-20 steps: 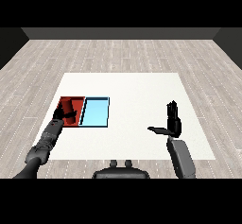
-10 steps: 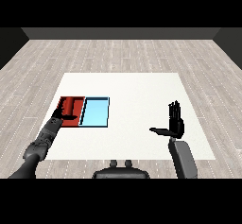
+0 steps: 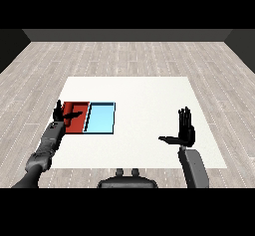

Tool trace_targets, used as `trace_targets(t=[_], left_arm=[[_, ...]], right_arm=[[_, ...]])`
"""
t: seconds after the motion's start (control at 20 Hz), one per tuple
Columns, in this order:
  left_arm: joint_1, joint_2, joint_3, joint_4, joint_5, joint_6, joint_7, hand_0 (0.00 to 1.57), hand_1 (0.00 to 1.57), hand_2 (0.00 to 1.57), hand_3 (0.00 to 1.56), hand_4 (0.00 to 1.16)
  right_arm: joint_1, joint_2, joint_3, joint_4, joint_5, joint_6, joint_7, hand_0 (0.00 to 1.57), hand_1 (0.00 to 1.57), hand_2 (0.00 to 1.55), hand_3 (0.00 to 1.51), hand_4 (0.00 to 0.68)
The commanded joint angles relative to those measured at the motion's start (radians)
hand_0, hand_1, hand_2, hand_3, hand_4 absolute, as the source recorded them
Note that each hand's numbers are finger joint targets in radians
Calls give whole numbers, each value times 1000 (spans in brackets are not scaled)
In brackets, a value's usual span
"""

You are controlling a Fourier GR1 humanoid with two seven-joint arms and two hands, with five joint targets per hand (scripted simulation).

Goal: Pick the red can and put it in the red box

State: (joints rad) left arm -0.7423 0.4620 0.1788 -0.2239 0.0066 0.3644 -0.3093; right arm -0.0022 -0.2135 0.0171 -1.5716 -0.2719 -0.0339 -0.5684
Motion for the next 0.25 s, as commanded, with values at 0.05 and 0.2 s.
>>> trace_targets(t=[0.05, 0.2], left_arm=[[-3, -61, 118, -208, 144, -110, -284, 0, 0, 0, 0, 0], [79, -100, 116, -320, 174, -186, -399, 0, 0, 0, 0, 0]], right_arm=[[-15, 22, 27, 13, 0, 10, 5, 0, 0, 0, 0, 0], [1, 20, 35, -4, 11, 15, -9, 0, 0, 0, 0, 0]])
